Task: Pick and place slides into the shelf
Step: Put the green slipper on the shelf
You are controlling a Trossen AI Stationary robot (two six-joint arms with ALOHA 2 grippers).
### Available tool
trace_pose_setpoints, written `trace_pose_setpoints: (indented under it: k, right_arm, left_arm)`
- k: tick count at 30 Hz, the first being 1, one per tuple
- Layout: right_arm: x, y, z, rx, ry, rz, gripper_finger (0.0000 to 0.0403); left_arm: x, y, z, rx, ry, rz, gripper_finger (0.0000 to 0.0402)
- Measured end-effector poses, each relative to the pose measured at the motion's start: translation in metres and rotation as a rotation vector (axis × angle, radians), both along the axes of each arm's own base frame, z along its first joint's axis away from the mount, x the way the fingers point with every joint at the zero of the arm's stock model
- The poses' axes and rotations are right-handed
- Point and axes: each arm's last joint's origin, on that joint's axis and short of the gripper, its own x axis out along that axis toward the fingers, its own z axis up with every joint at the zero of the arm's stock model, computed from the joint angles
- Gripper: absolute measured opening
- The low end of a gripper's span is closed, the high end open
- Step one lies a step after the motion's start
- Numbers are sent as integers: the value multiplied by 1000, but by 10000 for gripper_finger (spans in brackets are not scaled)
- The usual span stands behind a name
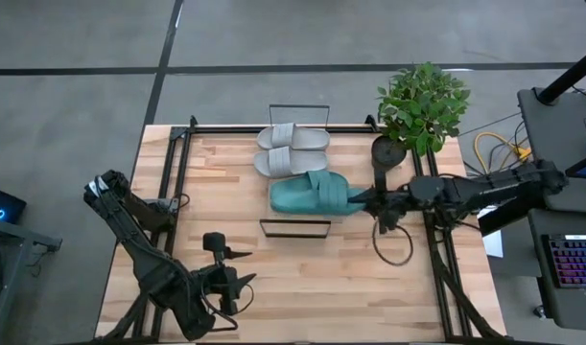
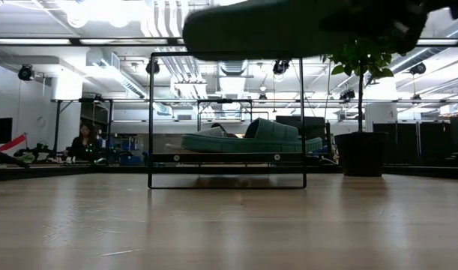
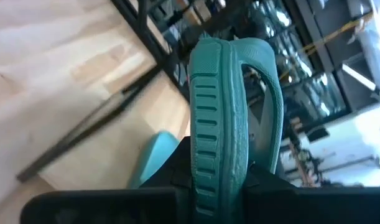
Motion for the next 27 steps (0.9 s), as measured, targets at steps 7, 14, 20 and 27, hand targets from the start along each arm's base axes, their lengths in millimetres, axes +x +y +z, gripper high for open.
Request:
trace_pose_setpoints:
  k: [7,14,20,27]
  right_arm:
    - [3,-13,-14,51,48,59,29]
    - [12,-17,-38,41,153,54,29]
    - [18,-24,-51,43,227,37,29]
    - [22,-26,-60,74,288,82,29]
  left_arm:
    - [-1,-2,-1,-1,0,-5,235]
    - [-2,-1,-7,2,10,4,235]
    - [-3,0,-19,11,22,10,235]
    - [-3,0,-21,2,20,18,235]
